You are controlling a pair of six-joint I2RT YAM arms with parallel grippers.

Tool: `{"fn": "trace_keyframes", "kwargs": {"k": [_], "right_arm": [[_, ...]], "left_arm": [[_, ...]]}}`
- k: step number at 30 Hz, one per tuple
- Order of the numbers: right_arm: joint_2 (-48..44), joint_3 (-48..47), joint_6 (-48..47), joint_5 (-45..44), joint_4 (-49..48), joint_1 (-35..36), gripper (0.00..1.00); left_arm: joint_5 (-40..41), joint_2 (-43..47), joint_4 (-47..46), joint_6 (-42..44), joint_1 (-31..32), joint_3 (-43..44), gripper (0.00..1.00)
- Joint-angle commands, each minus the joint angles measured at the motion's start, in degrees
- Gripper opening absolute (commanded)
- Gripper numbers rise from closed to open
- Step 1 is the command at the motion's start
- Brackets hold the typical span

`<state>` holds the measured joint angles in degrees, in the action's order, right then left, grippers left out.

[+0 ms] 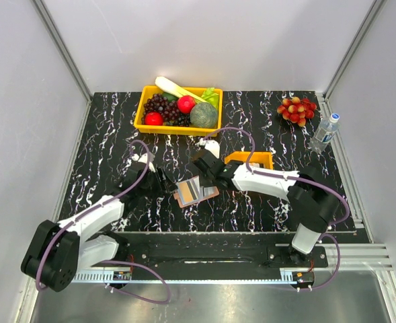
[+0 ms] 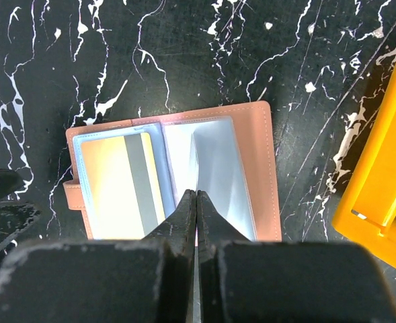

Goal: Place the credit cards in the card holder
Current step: Insert the credit card into the card holder.

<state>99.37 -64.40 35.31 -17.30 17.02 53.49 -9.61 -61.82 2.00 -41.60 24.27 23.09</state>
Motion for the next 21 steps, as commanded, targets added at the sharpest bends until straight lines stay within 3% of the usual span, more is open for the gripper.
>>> {"fn": "trace_keyframes", "kwargs": {"k": [1, 10, 16, 21], "right_arm": [[-2.3, 1.0, 0.5, 0.7, -1.4, -0.8, 0.00], [-0.1, 4.1, 1.6, 1.6, -0.9, -2.3, 0.00], [0.9, 4.5, 1.6, 3.8, -1.9, -2.3, 0.00], [1.7, 4.4, 1.7, 4.9, -2.4, -2.3, 0.00]], "left_arm": [[-4.6, -2.2, -6.2, 0.4, -0.3, 1.4, 0.55], [-3.1, -3.8, -5.1, -0.1, -0.2, 1.3, 0.55], [-5.3, -6.2, -9.4, -1.4, -0.2, -1.3, 0.55], [-6.3, -10.0, -11.1, -1.6, -0.2, -1.5, 0.46]]}}
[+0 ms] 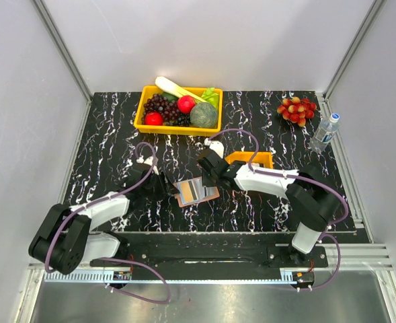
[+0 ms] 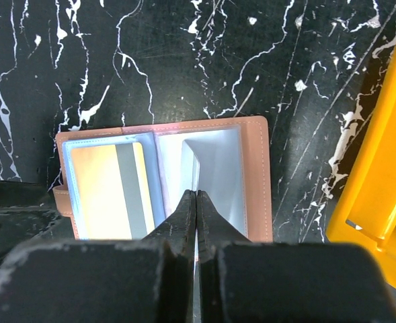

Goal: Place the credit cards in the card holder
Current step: Insert the credit card into the card holder.

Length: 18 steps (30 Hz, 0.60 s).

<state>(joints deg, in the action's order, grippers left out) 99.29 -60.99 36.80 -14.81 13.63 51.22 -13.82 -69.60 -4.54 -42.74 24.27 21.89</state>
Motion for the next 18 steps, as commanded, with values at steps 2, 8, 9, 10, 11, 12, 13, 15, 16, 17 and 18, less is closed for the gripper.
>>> {"fn": "trace_keyframes", "kwargs": {"k": [2, 8, 9, 10, 11, 12, 13, 15, 16, 17, 18], "right_arm": [[1.9, 1.0, 0.1, 2.6, 1.0, -0.1, 0.00], [1.7, 0.9, 0.0, 3.1, 1.0, -0.2, 0.00], [1.6, 0.9, 0.0, 3.2, 0.9, -0.2, 0.00], [1.5, 0.9, 0.0, 3.1, 0.9, -0.2, 0.00], [1.5, 1.0, -0.1, 3.3, 0.8, -0.2, 0.00], [1.4, 1.0, 0.1, 3.1, 0.9, -0.2, 0.00], [1.3, 1.0, 0.0, 3.1, 0.8, -0.3, 0.00], [1.4, 1.1, -0.1, 3.2, 0.8, -0.3, 0.00], [1.4, 1.1, -0.1, 3.3, 0.9, -0.3, 0.00], [1.5, 1.1, -0.1, 3.5, 0.9, -0.3, 0.00], [1.4, 1.1, -0.1, 3.6, 0.9, -0.4, 0.00]], "left_arm": [[-2.6, -3.3, -5.0, -0.9, -0.2, -0.4, 0.45], [-4.1, -4.0, -7.8, -2.3, -0.2, -2.2, 0.36], [-4.0, -4.1, -7.8, -2.5, -0.2, -2.3, 0.33], [-4.0, -4.2, -7.8, -2.6, -0.3, -2.3, 0.28], [-4.0, -4.1, -7.9, -2.7, -0.2, -2.4, 0.24], [-3.9, -4.0, -8.2, -3.0, -0.2, -2.7, 0.22], [-3.8, -3.9, -8.6, -3.3, -0.2, -3.0, 0.22], [-3.5, -3.4, -8.8, -3.8, -0.2, -3.1, 0.18], [-3.3, -3.3, -8.8, -3.8, -0.2, -3.0, 0.15], [-3.1, -2.9, -8.7, -3.8, -0.2, -2.8, 0.11], [-2.9, -2.6, -8.6, -3.8, -0.2, -2.7, 0.07]]}}
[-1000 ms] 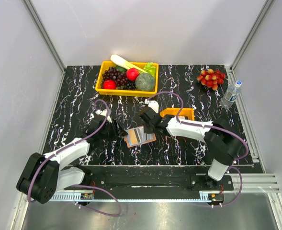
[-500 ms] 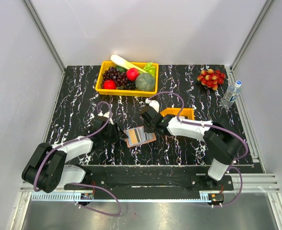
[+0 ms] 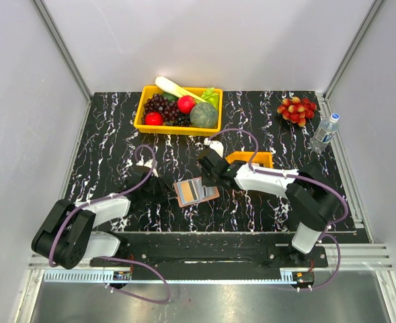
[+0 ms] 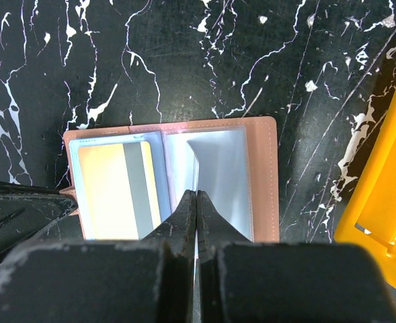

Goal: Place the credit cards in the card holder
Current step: Insert the credit card into the card holder.

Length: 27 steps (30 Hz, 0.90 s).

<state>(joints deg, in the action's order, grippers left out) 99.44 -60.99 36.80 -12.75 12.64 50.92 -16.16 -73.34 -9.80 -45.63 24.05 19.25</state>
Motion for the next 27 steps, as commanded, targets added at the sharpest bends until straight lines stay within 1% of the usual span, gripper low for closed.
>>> {"fn": "trace_keyframes", "kwargs": {"k": [1, 2, 3, 10, 14, 19, 22, 27], "right_arm": [[1.2, 1.1, -0.1, 1.5, 1.9, 0.0, 0.00], [1.1, 1.2, -0.1, 1.4, 1.9, -0.1, 0.00], [0.9, 1.3, -0.1, 1.3, 1.9, -0.2, 0.00], [-0.4, 1.0, -0.9, 4.8, 0.8, -2.1, 0.00], [-2.4, -0.2, -2.5, 5.3, 0.9, -2.6, 0.00], [-4.6, -3.1, -4.0, 2.7, 3.6, -2.6, 0.00], [-5.8, -4.4, -4.0, 0.0, 5.8, -2.6, 0.00], [-8.5, -4.7, -3.0, 1.8, 3.3, -1.8, 0.00]], "left_arm": [[-0.6, 1.5, -3.4, -1.0, 0.0, 0.0, 0.04], [-0.5, 2.3, -3.4, -1.0, 0.0, 0.1, 0.01], [-0.5, 3.3, -3.4, -1.0, 0.0, -0.1, 0.00], [-1.7, 12.7, -3.7, -0.2, 0.0, -0.9, 0.00], [-2.5, 16.0, -2.8, 0.8, 0.0, -0.2, 0.00], [-1.4, 15.3, 0.1, 2.6, 0.0, 1.4, 0.00], [-1.9, 14.1, -0.3, 3.0, 0.0, 1.2, 0.00], [-2.6, 13.3, -1.8, 2.4, 0.0, 1.1, 0.00]]}}
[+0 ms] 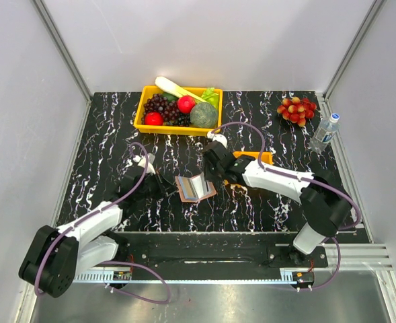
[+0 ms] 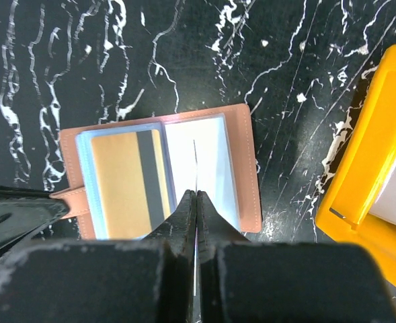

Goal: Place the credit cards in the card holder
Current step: Insert the credit card into the card holder.

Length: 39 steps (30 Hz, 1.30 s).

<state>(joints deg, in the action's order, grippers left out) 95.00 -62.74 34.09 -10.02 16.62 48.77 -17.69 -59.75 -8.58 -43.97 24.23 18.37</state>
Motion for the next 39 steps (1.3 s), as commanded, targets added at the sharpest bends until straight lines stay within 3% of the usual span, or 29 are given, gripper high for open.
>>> {"fn": "trace_keyframes", "kwargs": {"k": [1, 16, 39], "right_arm": [[-4.1, -3.4, -0.2, -1.3, -0.7, 1.0, 0.00], [-3.8, -7.4, -5.0, -14.1, -5.5, 9.9, 0.00], [1.6, -8.0, -3.8, -17.8, -9.2, 13.5, 0.00]], "left_arm": [[-1.1, -0.2, -2.9, 0.7, -0.1, 2.1, 0.00], [-1.0, -0.3, -2.2, 0.5, -0.1, 3.3, 0.00], [-1.6, -0.4, -4.2, -0.7, -0.1, 2.1, 0.00]]}}
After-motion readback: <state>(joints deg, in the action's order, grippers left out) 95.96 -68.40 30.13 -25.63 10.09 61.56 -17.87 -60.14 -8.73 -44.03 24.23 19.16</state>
